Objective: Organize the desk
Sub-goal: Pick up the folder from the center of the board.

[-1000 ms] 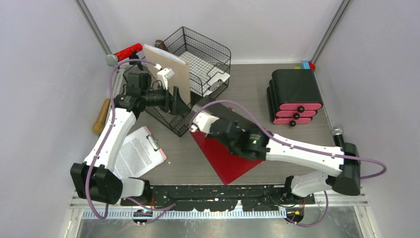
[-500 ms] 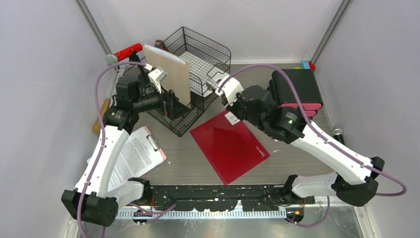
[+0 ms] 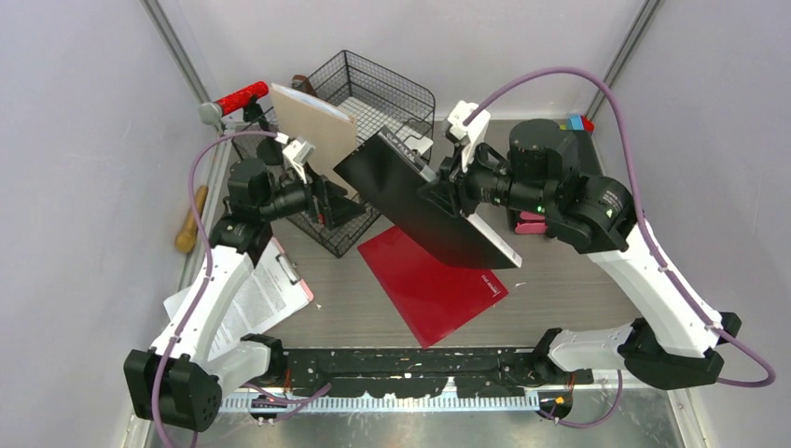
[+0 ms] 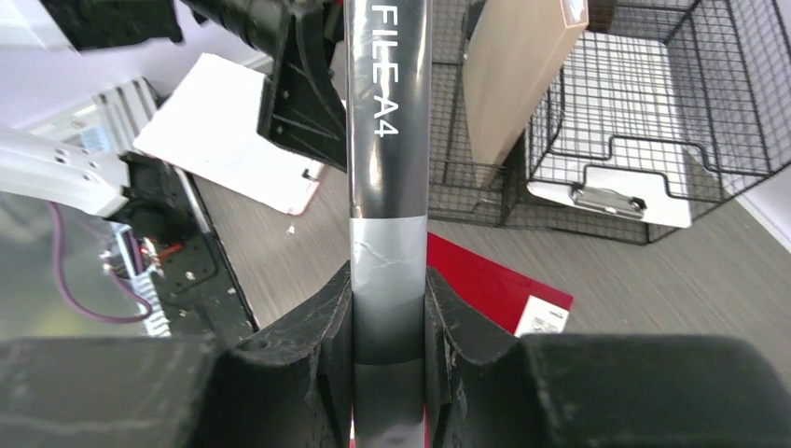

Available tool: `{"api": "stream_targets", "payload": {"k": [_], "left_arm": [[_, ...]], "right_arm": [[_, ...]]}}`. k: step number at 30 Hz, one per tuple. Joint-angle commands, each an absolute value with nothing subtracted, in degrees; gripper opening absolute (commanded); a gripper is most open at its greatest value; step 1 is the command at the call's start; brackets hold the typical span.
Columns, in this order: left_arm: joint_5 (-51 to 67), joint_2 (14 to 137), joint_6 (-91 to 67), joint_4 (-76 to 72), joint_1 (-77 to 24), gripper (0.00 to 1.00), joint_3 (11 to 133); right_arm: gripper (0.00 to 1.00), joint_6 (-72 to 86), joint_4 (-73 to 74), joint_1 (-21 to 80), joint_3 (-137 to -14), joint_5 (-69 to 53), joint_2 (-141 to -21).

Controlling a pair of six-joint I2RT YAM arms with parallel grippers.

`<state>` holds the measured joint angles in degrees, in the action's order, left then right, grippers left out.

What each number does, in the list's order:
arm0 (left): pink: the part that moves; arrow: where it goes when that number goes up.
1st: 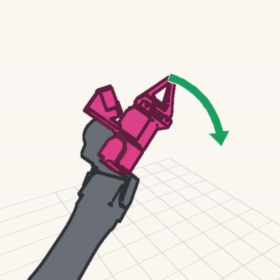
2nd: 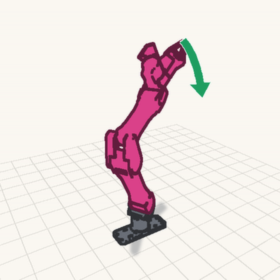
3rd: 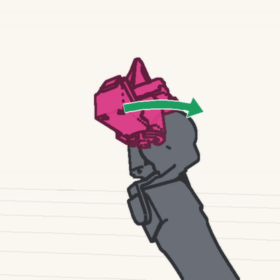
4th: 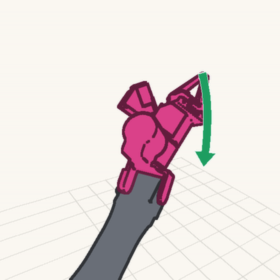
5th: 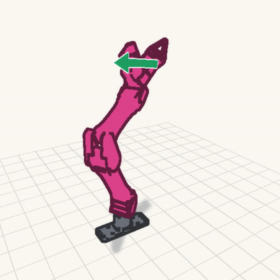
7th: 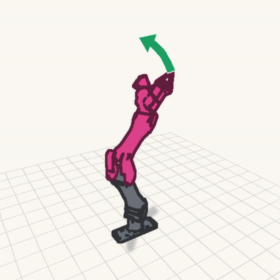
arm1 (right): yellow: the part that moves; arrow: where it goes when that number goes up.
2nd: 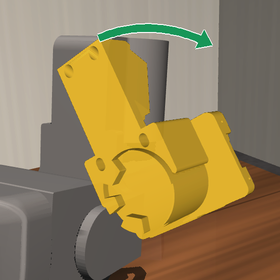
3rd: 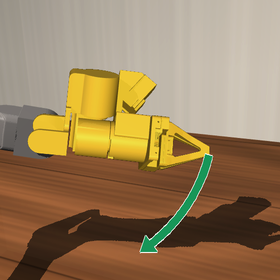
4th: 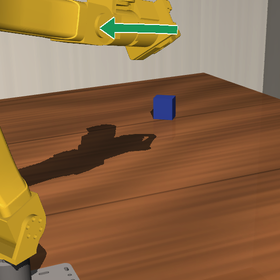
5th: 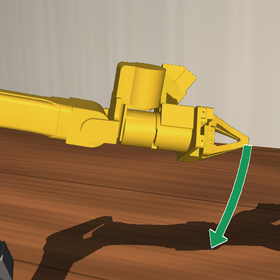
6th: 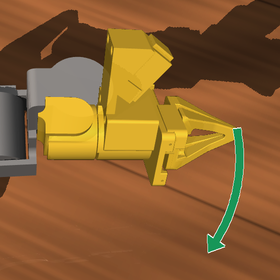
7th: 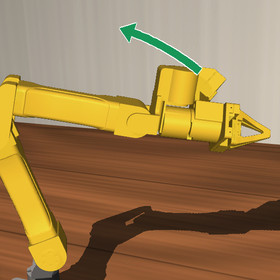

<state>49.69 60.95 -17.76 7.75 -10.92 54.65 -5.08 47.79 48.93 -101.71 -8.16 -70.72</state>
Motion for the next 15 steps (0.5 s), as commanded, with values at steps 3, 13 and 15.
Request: {"api": "stream_targets", "payload": {"k": [3,13,15], "left_arm": [[54.74,59.27,-25.91,-15.63,-10.99,1.00,48.60],[57.79,61.84,-35.89,-38.79,-10.99,1.00,42.46],[58.33,62.21,-36.72,-40.17,-10.99,0.99,42.53]], "right_arm": [[0.00,4.95,43.83,44.41,-107.82,-19.50,-73.75],[0.00,17.67,35.14,35.09,-106.04,-32.72,-78.39],[0.00,18.25,33.88,34.51,-105.06,-33.81,-78.99]]}}
